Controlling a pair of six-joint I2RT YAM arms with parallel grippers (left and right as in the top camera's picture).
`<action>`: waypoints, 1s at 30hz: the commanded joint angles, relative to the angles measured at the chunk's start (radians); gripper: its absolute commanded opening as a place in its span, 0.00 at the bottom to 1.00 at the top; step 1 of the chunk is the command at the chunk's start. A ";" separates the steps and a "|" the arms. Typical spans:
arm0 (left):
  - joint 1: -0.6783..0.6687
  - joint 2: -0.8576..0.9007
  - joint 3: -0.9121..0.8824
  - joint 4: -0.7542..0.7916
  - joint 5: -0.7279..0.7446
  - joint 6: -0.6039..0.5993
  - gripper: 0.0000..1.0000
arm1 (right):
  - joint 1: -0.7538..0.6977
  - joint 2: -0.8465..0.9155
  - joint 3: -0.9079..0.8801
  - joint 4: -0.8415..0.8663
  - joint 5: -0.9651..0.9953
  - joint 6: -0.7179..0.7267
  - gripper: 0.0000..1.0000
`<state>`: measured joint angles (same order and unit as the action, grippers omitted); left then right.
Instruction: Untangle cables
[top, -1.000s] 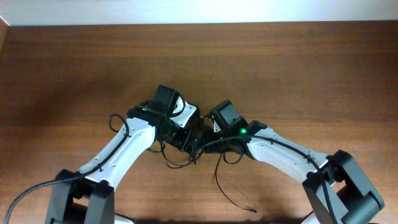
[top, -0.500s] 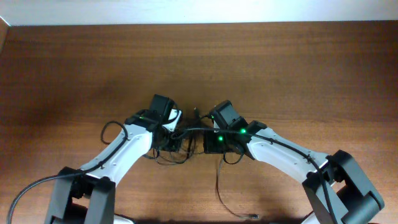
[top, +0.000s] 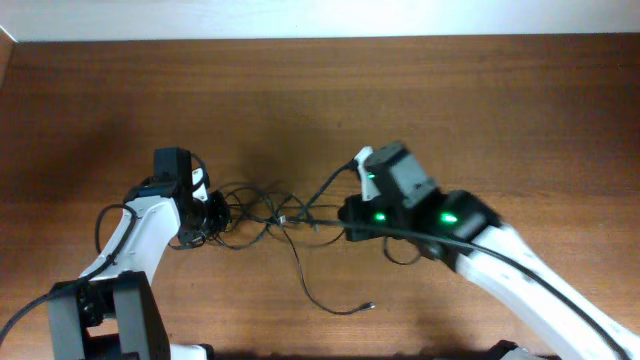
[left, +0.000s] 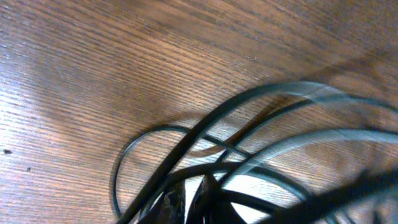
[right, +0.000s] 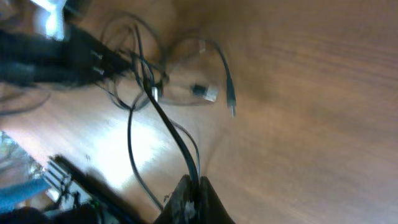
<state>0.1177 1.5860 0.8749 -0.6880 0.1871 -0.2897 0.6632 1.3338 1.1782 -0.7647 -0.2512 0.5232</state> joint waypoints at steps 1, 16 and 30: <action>0.016 0.003 -0.006 0.006 -0.026 -0.021 0.11 | -0.003 -0.146 0.106 -0.063 0.076 -0.064 0.04; 0.016 0.003 -0.007 0.007 -0.034 -0.019 0.69 | -0.003 -0.598 0.118 0.084 0.343 -0.156 0.04; 0.016 0.003 -0.006 0.007 -0.034 -0.005 0.88 | -0.003 -0.586 0.116 -0.250 0.556 -0.149 0.04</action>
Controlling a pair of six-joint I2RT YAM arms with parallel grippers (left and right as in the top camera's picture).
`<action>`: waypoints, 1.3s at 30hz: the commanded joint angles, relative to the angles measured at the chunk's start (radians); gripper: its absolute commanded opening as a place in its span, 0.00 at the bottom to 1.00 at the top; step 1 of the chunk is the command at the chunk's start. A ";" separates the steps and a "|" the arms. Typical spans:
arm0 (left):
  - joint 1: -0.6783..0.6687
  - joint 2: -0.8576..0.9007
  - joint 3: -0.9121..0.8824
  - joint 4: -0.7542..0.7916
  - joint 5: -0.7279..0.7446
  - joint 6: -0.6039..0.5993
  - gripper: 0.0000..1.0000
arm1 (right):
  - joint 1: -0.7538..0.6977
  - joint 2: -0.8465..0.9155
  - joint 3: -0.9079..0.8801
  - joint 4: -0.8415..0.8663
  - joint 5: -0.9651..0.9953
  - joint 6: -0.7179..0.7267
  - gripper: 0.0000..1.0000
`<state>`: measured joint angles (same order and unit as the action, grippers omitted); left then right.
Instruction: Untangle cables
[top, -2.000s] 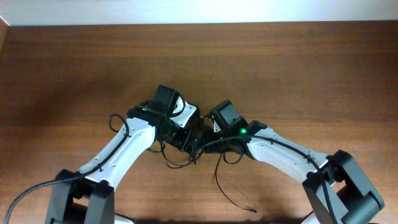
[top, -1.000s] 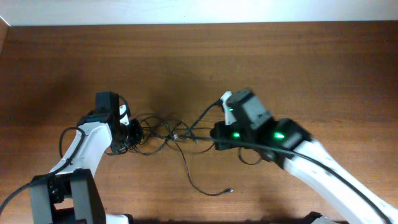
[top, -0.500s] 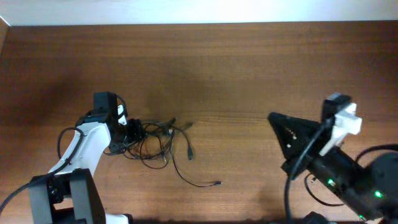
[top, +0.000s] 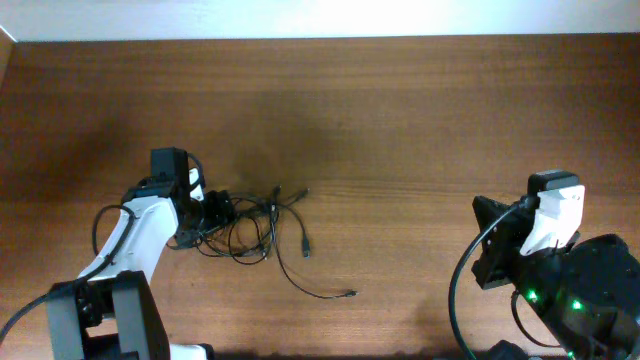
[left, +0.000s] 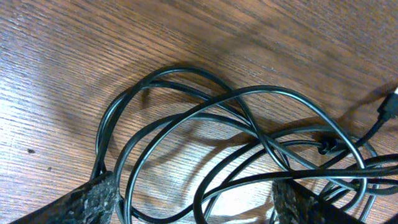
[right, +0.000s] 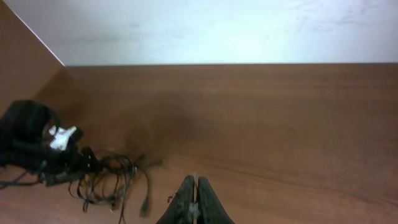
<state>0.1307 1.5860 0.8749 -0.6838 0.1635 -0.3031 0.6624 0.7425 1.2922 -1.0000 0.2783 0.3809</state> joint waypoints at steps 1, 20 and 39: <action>0.003 0.003 -0.006 0.004 -0.010 0.009 0.93 | -0.003 0.014 0.002 -0.051 0.026 -0.006 0.04; 0.003 0.003 -0.006 0.017 0.081 0.051 0.00 | -0.002 0.745 0.002 0.094 -0.708 0.082 0.86; 0.003 0.003 -0.006 0.017 0.081 0.050 0.01 | 0.235 1.120 0.002 0.607 -0.545 0.320 0.38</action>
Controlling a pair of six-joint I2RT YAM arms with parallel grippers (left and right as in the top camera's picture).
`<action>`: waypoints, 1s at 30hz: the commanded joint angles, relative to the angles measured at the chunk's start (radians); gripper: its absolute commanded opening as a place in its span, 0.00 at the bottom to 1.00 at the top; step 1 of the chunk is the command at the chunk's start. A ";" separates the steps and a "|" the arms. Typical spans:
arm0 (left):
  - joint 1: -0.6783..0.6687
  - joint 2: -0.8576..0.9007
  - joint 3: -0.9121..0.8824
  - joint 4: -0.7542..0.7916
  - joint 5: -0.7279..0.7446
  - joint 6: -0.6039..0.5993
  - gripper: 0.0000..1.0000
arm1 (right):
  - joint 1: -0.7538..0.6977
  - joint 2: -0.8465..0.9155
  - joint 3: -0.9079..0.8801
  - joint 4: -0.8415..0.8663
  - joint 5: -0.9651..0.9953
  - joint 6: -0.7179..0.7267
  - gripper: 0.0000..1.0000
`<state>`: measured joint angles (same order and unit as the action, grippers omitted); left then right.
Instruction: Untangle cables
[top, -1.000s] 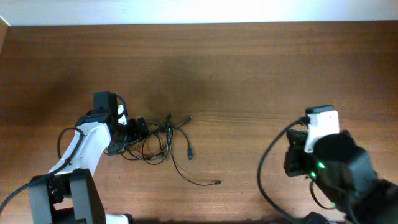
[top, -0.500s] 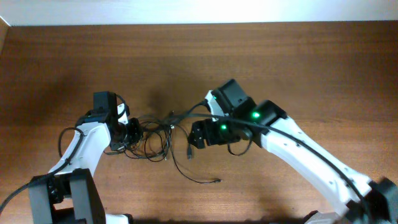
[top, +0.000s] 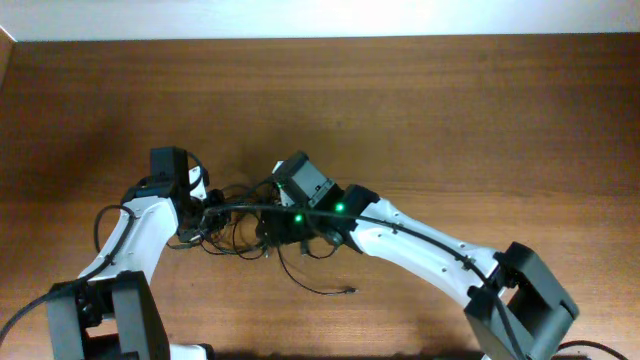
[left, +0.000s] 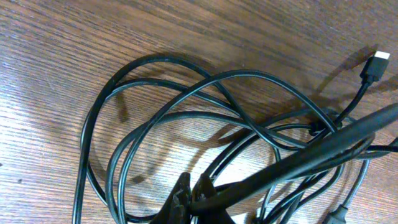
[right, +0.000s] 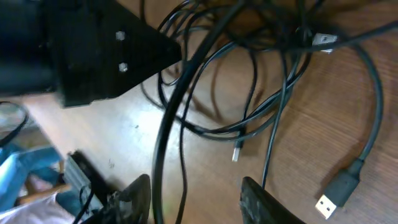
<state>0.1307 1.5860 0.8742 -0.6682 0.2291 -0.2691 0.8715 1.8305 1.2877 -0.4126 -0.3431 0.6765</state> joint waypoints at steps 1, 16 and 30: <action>0.003 0.003 -0.006 0.002 0.016 0.016 0.01 | 0.035 0.042 0.006 0.037 0.080 0.024 0.38; 0.003 0.003 -0.006 0.014 0.011 0.017 0.98 | 0.036 -0.387 0.007 -0.302 0.271 -0.180 0.04; 0.003 0.003 -0.006 0.012 -0.004 0.045 0.97 | -0.082 -0.585 0.418 -0.661 0.248 -0.338 0.04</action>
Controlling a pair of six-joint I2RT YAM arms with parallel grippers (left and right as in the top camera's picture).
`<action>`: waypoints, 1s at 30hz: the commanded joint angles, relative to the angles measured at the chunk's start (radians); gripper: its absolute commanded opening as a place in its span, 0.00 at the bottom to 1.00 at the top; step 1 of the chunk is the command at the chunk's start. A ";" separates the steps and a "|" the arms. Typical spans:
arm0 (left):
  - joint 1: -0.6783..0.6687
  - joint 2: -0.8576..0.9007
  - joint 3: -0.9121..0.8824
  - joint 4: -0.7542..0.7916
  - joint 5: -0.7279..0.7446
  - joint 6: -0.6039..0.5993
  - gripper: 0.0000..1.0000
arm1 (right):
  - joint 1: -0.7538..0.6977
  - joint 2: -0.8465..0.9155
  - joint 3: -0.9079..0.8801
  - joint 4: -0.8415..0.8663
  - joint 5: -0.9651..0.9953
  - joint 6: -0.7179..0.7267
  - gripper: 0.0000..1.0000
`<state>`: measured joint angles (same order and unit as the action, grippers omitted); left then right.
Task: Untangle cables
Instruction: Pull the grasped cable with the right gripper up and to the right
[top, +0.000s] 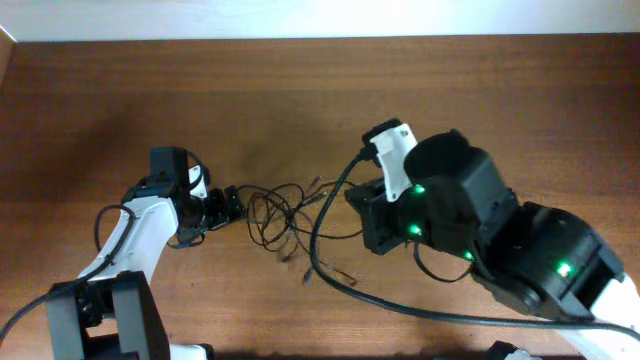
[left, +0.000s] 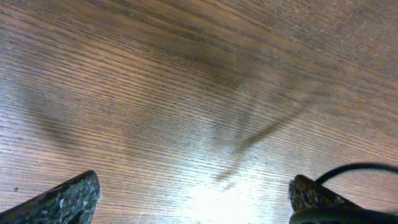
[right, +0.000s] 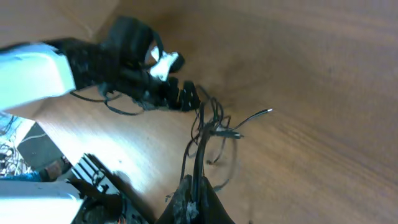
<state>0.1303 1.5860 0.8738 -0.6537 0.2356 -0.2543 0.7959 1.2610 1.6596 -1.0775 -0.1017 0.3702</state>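
Observation:
A tangle of thin black cables (top: 283, 213) lies on the wooden table between the arms; the right wrist view shows the tangle (right: 210, 121) from above. My right gripper (right: 194, 198) is shut on one black strand that runs down to the tangle; it is raised high, and in the overhead view the arm's bulk (top: 440, 205) hides it. My left gripper (top: 224, 204) rests at the tangle's left end with its fingers (left: 68, 194) spread wide over bare wood. One cable (left: 357, 168) passes by its right finger.
A thick black cable of the right arm (top: 325, 268) loops over the table in front of the tangle. The left arm's white link (top: 135, 235) slants towards the front edge. A white wall (top: 300, 15) borders the table's back.
My left gripper was shut on a strand in the tangle and is now open over bare wood. My right gripper was open low over the tangle; now it is shut on a strand and raised.
First my right gripper held a strand stretched right of the tangle, the left at the tangle's other end. Then the right arm stood far right, shut on nothing, the left open. Later the left was shut on a strand, the right open above. Now right holds, left open.

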 joint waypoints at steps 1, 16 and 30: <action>0.003 0.003 -0.006 -0.002 -0.011 0.051 0.97 | -0.006 -0.015 0.063 0.004 0.024 -0.052 0.04; 0.004 0.003 -0.030 -0.013 -0.226 -0.072 0.57 | -0.006 -0.019 0.452 0.004 0.299 -0.089 0.04; 0.004 0.003 -0.035 -0.010 -0.246 -0.084 0.16 | -0.006 -0.023 0.626 0.376 0.816 -0.500 0.04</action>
<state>0.1303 1.5860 0.8524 -0.6632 0.0311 -0.3187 0.7959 1.2556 2.2601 -0.7792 0.5564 0.0105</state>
